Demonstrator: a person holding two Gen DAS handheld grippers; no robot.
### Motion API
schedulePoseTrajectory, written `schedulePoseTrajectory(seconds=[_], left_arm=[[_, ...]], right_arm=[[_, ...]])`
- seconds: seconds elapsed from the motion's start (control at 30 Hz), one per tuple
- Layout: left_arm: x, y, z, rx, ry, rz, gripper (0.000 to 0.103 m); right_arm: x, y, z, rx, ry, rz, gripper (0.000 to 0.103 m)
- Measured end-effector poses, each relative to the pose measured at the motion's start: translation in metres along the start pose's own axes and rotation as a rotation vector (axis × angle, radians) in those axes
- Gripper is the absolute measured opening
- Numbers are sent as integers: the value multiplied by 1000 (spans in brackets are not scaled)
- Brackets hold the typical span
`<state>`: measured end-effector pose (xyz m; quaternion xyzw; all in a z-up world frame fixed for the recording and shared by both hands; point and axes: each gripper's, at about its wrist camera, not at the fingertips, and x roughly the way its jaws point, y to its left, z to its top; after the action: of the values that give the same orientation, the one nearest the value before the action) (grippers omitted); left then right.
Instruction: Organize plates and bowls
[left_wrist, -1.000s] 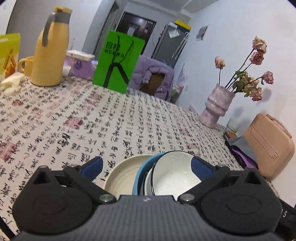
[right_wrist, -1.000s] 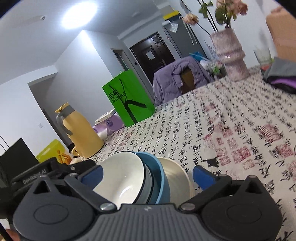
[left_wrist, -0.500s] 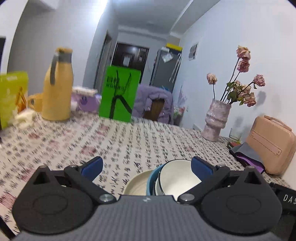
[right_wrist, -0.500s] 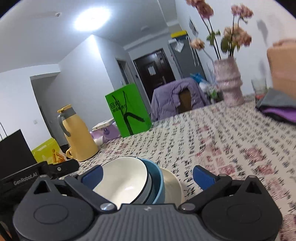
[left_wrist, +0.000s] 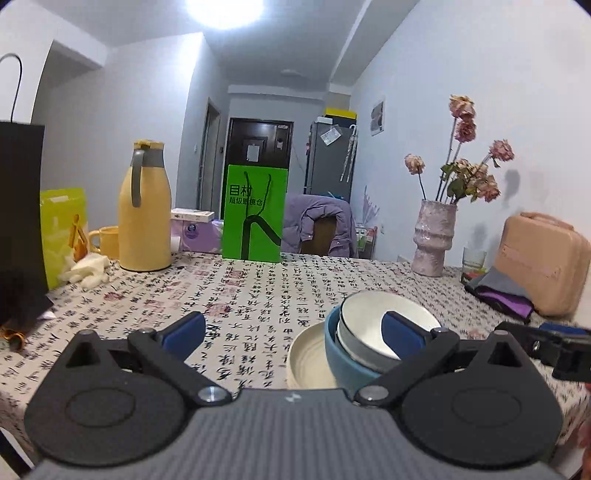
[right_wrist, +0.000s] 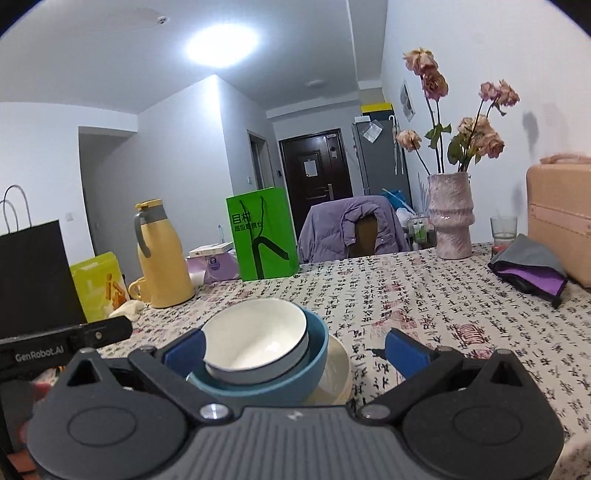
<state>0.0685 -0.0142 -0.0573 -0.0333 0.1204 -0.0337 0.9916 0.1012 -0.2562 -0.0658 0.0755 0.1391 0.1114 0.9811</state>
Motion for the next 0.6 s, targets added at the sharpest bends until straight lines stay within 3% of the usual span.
schedulePoseTrajectory(seconds=[0.33,0.6], left_arm=[[-42,7,-25,47,-16,-17,103],[-66,11,-51,70,7,-12,103]], right_arm=[[-42,14,-22,-63,2,-13,103],[-54,23,-54,-85,80,4,103]])
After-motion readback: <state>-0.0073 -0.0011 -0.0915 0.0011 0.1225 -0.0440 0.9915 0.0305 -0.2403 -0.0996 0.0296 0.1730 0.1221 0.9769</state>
